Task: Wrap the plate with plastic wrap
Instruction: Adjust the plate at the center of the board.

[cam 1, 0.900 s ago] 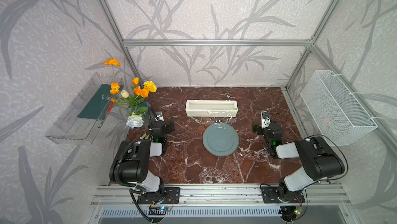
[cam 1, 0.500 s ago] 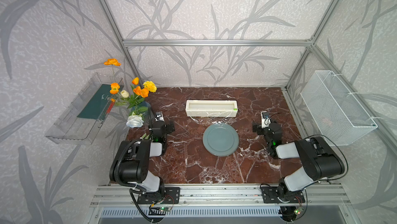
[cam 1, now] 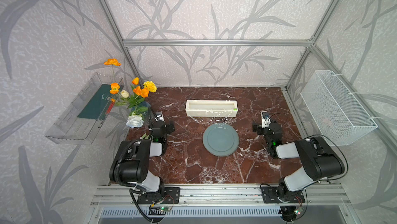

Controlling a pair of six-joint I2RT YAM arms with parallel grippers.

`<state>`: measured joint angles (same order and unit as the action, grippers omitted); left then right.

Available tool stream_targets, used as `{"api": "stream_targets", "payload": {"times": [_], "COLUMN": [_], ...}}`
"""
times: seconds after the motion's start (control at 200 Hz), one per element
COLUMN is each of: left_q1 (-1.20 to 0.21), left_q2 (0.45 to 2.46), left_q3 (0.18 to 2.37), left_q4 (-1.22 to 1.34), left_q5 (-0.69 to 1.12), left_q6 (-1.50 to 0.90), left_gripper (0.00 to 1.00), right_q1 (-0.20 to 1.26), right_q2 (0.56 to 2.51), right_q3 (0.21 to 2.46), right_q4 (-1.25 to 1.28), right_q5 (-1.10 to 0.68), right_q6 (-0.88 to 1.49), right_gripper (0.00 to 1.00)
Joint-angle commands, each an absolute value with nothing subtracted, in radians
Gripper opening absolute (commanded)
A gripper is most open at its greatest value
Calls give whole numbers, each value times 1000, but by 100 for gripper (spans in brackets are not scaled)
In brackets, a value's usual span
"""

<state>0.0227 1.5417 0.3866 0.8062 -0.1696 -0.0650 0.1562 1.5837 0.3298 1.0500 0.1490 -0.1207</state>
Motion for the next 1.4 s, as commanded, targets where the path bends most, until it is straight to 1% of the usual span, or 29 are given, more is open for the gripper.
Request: {"api": "stream_targets", "payload": {"times": [0.0, 0.15, 0.21, 0.27, 0.325, 0.425, 0.495, 0.57, 0.59, 0.63, 0.66, 0.79, 0.85, 0.905, 0.97, 1.03, 1.08, 1.114, 1.164, 1.254, 1.394], "left_q1": [26, 26, 26, 25, 25, 17, 12, 1, -4, -21, -40, -118, -163, -183, -188, -190, -190, -190, -190, -190, -187], "left_q2": [1517, 1516, 1515, 1511, 1497, 1406, 1331, 1298, 1288, 1266, 1249, 1186, 1164, 1150, 1148, 1148, 1145, 1141, 1133, 1097, 986], "left_q3": [404, 403, 402, 403, 414, 460, 567, 642, 648, 646, 634, 589, 590, 610, 618, 630, 633, 635, 639, 655, 554], "left_q4": [808, 810, 810, 811, 783, 607, 289, 126, 110, 98, 106, 146, 122, 53, 40, 20, 6, -5, -24, -140, -156], "left_q5": [-166, -166, -165, -155, -118, -67, -117, -105, -88, -59, -41, 74, 98, 107, 147, 172, 161, 138, 99, -6, -200], "left_q6": [-68, -69, -69, -60, -40, -20, -111, -129, -130, -146, -168, -270, -285, -329, -370, -372, -383, -399, -413, -472, -641], "left_gripper": [99, 99, 99, 99, 99, 99, 99, 99, 99, 99, 99, 99, 99, 99, 99, 99, 99, 99, 99, 99, 99], "right_q1": [161, 165, 181, 209, 213, 216, 217, 218, 230, 278, 307, 389, 444, 496, 545, 564, 563, 558, 543, 534, 517], "right_q2": [1592, 1591, 1600, 1605, 1612, 1614, 1609, 1585, 1571, 1526, 1487, 1373, 1347, 1323, 1285, 1239, 1182, 1144, 1106, 1086, 1128], "right_q3": [330, 316, 298, 272, 245, 233, 226, 214, 211, 210, 214, 242, 259, 288, 341, 401, 455, 501, 562, 618, 664], "right_q4": [1074, 1099, 1145, 1212, 1271, 1299, 1307, 1315, 1314, 1298, 1273, 1177, 1174, 1153, 1020, 752, 470, 277, 86, -60, -186], "right_q5": [160, 172, 215, 304, 299, 298, 294, 299, 328, 467, 532, 551, 626, 741, 880, 967, 914, 808, 653, 477, 229], "right_q6": [-117, -121, -128, -135, -143, -147, -147, -150, -154, -176, -204, -302, -340, -340, -277, -111, 47, 127, 213, 324, 499], "right_gripper": [99, 99, 99, 99, 99, 99, 99, 99, 99, 99, 99, 99, 99, 99, 99, 99, 99, 99, 99, 99, 99]}}
